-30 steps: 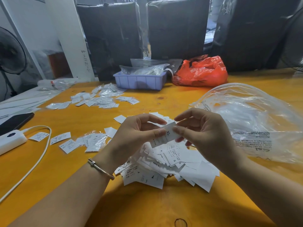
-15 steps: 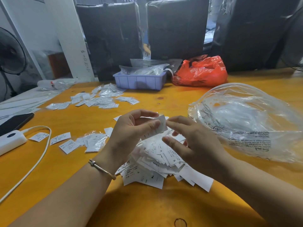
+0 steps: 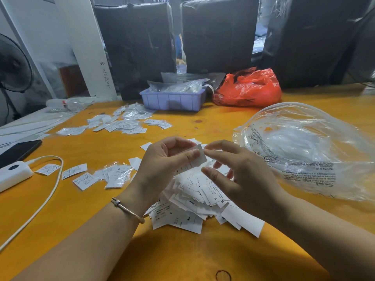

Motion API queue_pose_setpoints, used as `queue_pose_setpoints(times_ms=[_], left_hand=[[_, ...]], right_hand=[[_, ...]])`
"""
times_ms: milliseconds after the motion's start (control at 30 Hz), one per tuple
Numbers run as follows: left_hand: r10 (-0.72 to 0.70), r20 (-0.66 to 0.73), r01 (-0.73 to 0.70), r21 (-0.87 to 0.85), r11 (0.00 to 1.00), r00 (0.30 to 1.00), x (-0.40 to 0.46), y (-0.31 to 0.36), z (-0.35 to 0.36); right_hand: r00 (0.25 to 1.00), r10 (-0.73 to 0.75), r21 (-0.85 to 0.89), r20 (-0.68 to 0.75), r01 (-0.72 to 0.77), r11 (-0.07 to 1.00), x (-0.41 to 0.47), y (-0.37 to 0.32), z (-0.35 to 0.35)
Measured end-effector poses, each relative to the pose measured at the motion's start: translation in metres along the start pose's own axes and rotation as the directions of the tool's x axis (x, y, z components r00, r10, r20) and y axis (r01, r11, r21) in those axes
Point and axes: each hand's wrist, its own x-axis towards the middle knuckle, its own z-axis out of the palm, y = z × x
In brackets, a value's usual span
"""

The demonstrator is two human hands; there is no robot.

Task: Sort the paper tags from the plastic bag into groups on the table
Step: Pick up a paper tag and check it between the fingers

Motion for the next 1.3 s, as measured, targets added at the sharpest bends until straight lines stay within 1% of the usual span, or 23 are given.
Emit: queue_pose_setpoints(times_ms=[100,200,267,433,600,667,733,800,867,900,967,1000,1033,1067,1167,1300], left_hand=[[-0.008,-0.008,0.008,-0.009,1.000,1.000,0.000,0.001,0.000],[-0.048,-0.006,0.048,-0.005,0.999,0.999,0.000,0.002,0.000],[-0.076,-0.008,0.076,-0.003,0.997,0.997,0.001,0.002,0.000],[-0.131,-0.023,0.128,-0.095,0.987,0.991,0.002,0.002,-0.001],[-0.137,-0.043,0.132,-0.119,0.984,0.990,0.003,0.001,-0.001],[-0.134,-0.057,0.127,-0.116,0.985,0.989,0.003,0.000,-0.001],[-0.150,-0.072,0.137,-0.154,0.978,0.986,0.003,0.000,-0.001],[-0.142,-0.064,0.130,-0.161,0.978,0.988,0.003,0.000,-0.002],[-0.107,-0.026,0.103,-0.114,0.988,0.994,0.002,0.001,-0.001],[-0.093,0.001,0.093,-0.096,0.991,0.996,0.002,0.001,0.000],[-0.078,0.056,0.082,-0.086,0.993,0.995,0.001,0.000,0.001],[-0.069,0.078,0.075,-0.074,0.994,0.995,0.000,0.000,0.001],[-0.056,0.091,0.060,-0.047,0.997,0.994,0.000,-0.001,0.001],[-0.035,0.096,0.036,-0.008,0.999,0.995,0.000,-0.001,0.001],[0.059,0.120,-0.075,0.128,0.989,0.991,0.000,0.000,-0.002],[0.110,0.098,-0.130,0.230,0.964,0.989,0.002,0.003,-0.008]], right_hand=[[0.999,0.016,0.009,-0.037,-0.016,1.000,0.001,0.000,-0.002],[1.000,-0.001,-0.013,-0.010,0.001,1.000,0.000,-0.001,-0.002],[1.000,-0.010,-0.002,-0.016,0.010,1.000,-0.001,-0.002,-0.002],[1.000,-0.018,0.039,-0.015,0.019,0.999,-0.001,-0.002,-0.004],[1.000,0.014,0.077,-0.018,-0.012,0.997,-0.001,0.000,0.000],[1.000,0.016,0.069,0.000,-0.016,0.998,-0.001,0.001,0.000],[0.999,0.009,0.052,0.039,-0.011,0.999,-0.001,0.001,0.001],[0.998,0.023,0.063,0.058,-0.027,0.998,-0.001,0.003,0.003],[0.995,0.085,0.149,0.053,-0.092,0.985,0.001,0.005,0.005],[0.988,0.141,0.246,0.065,-0.153,0.957,0.002,0.006,0.006],[0.964,0.236,0.486,0.120,-0.265,0.833,0.004,0.009,0.006],[0.956,0.263,0.569,0.131,-0.290,0.770,0.004,0.010,0.005],[0.953,0.276,0.616,0.126,-0.294,0.731,0.004,0.012,0.004],[0.953,0.281,0.639,0.114,-0.286,0.714,0.003,0.013,0.003],[0.958,0.277,0.654,0.074,-0.256,0.712,0.004,0.015,0.003],[0.958,0.276,0.654,0.073,-0.255,0.712,0.004,0.017,0.005]])
